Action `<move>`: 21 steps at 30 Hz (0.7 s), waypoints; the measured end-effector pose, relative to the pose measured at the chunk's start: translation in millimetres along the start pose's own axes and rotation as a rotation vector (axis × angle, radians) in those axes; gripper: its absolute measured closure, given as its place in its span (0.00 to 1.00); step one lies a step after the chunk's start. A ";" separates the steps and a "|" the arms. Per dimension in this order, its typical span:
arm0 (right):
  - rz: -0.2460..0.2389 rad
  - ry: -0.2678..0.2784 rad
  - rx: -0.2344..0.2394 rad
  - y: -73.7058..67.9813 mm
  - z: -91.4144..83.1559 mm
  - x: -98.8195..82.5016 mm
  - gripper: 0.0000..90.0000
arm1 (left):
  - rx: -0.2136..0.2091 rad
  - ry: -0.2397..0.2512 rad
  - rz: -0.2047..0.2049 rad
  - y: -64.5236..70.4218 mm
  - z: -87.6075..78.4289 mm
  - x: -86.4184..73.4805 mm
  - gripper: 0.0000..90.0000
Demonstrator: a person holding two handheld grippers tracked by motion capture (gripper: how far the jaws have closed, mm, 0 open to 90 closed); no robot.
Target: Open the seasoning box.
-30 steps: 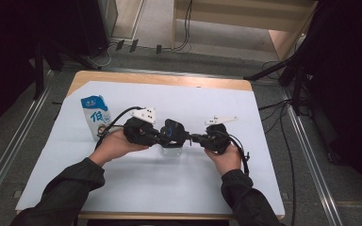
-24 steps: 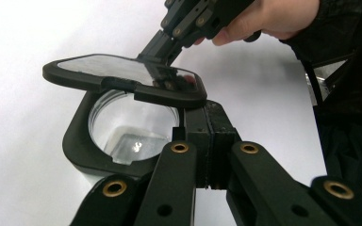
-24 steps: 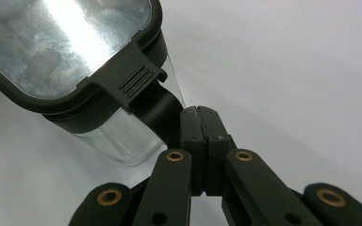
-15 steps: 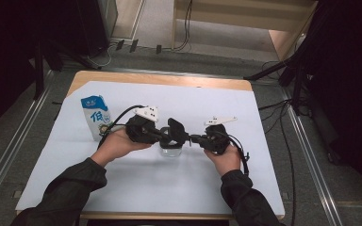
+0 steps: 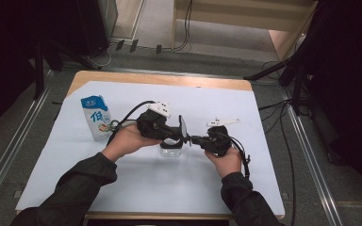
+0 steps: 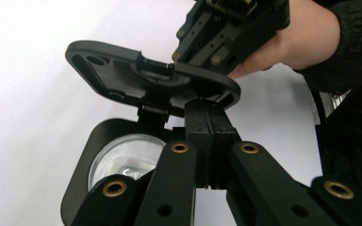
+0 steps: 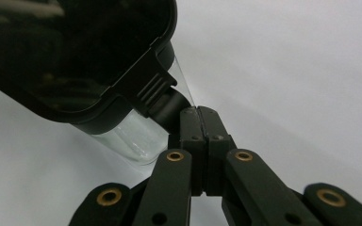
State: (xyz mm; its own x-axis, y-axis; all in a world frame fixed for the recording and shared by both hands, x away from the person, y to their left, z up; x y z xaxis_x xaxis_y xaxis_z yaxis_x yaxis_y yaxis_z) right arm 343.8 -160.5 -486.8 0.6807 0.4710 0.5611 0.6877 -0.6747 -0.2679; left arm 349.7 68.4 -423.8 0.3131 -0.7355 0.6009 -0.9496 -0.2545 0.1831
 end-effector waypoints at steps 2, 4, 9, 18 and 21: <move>0.003 -0.003 0.001 0.1 0.7 -0.9 1.00 | 0.005 -0.010 0.005 -0.9 0.4 3.4 1.00; -0.003 -0.014 -0.005 0.4 1.8 -1.6 1.00 | 0.002 -0.005 -0.011 -2.7 1.2 6.4 1.00; -0.001 -0.014 -0.006 -0.2 1.8 -2.0 1.00 | -0.006 -0.010 -0.040 -6.9 5.3 13.3 1.00; -0.004 -0.014 -0.010 -0.5 1.8 -0.7 1.00 | -0.018 -0.041 -0.029 -9.5 13.8 20.1 1.00; -0.003 -0.014 -0.012 -0.7 1.8 -0.8 1.00 | -0.015 -0.044 -0.030 -8.9 15.2 21.8 1.00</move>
State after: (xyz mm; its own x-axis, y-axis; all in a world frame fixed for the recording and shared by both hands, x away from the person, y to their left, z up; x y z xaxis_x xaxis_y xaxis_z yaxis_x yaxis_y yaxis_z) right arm 343.3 -159.4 -488.5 0.6825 0.4808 0.5504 0.6865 -0.6801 -0.2571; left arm 365.3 45.1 -424.2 0.3416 -0.7545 0.5604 -0.9398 -0.2675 0.2128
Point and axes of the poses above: each handheld gripper's, and its own axes: z roughly forward along the jaws, x roughly out of its top, y roughly to its right, the point moved 1 cm from there along z, roughly forward along the jaws, and after that the axes turned 13 degrees about -y, right-handed, at the moved point
